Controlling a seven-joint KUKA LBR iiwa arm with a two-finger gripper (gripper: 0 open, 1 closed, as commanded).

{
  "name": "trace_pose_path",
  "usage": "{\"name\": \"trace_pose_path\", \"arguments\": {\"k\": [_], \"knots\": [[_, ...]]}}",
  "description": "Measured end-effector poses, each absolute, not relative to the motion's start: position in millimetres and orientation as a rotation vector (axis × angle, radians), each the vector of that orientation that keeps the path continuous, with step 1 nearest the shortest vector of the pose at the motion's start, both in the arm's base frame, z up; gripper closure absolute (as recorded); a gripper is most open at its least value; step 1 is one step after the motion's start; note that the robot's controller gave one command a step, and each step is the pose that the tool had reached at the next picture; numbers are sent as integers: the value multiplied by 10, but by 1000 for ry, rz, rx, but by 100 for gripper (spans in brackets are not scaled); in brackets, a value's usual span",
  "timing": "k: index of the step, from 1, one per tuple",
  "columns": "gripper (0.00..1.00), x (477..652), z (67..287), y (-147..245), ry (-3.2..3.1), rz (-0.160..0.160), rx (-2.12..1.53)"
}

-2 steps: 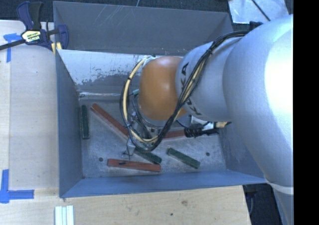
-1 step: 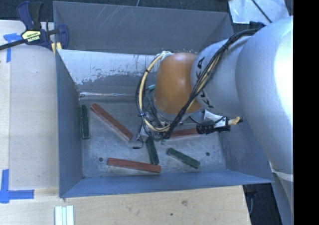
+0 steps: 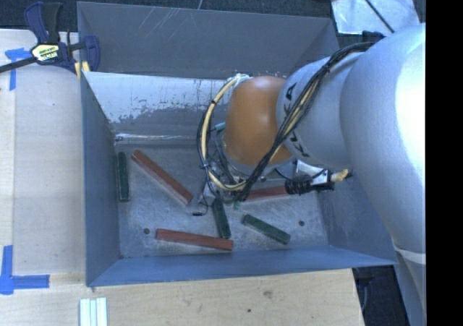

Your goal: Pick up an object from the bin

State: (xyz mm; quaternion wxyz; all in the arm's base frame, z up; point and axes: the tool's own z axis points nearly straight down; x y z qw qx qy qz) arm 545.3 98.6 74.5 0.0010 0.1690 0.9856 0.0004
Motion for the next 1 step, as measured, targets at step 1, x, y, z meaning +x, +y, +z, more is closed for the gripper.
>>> {"name": "trace_pose_path", "arguments": {"k": [1], "knots": [[0,5453,744,987,3094,2,530]]}}
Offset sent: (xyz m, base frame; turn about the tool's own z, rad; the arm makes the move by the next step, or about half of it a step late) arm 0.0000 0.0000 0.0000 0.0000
